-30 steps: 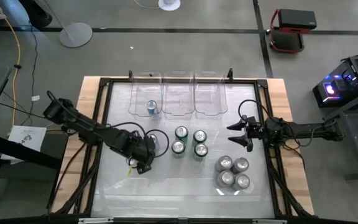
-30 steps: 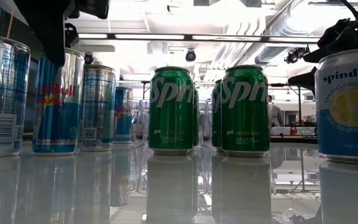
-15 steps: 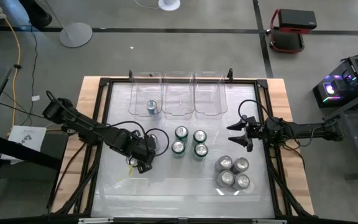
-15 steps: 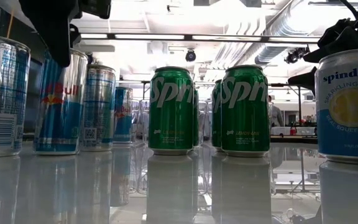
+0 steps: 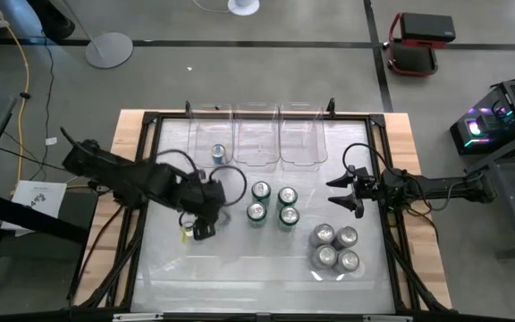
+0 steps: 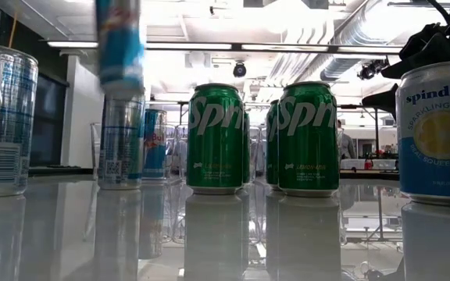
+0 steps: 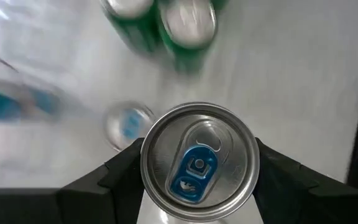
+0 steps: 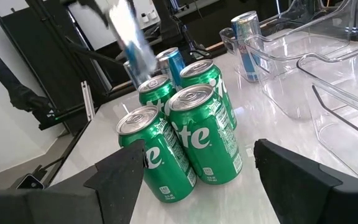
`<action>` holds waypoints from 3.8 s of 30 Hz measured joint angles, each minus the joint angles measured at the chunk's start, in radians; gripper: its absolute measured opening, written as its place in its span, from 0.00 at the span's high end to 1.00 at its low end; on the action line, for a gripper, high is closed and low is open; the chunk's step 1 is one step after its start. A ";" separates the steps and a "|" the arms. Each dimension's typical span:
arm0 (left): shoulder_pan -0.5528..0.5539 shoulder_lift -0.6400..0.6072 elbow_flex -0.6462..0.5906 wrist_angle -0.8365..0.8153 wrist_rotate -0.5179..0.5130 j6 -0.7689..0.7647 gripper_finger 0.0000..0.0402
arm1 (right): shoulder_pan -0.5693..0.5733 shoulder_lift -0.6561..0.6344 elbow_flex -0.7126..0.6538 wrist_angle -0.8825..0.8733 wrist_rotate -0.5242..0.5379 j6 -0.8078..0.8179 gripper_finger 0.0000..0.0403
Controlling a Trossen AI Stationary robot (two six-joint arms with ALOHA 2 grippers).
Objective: Sort soda cans
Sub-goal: Put the bottom right blue soda can into the left transparent bin, then put the bottom blue soda can into the left transparent bin
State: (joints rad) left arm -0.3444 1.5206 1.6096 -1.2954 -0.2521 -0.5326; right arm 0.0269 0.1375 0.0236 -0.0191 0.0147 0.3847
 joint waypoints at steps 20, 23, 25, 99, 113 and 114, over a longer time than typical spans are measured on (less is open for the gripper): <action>0.396 -0.015 0.134 -0.260 -0.173 0.447 0.44 | 0.000 0.000 0.000 0.000 0.000 0.000 0.28; 0.445 -0.037 0.124 -0.274 -0.213 0.452 0.44 | 0.000 0.000 0.000 0.000 0.000 0.000 0.28; 0.496 -0.047 0.121 -0.259 -0.199 0.482 0.44 | 0.000 0.000 0.000 0.000 0.000 0.000 0.28; 0.423 -0.301 -0.326 0.079 0.073 0.385 0.20 | 0.000 0.000 0.000 0.000 0.000 0.000 0.28; -0.260 -0.178 -0.326 0.076 -0.031 -0.013 0.20 | 0.000 0.001 0.000 0.000 0.000 0.000 0.28; -0.276 -0.162 -0.327 0.076 -0.026 0.003 0.20 | 0.000 0.001 0.000 0.000 0.000 0.000 0.28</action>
State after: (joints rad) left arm -0.6208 1.3588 1.2827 -1.2194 -0.2784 -0.5301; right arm 0.0273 0.1383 0.0238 -0.0189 0.0143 0.3847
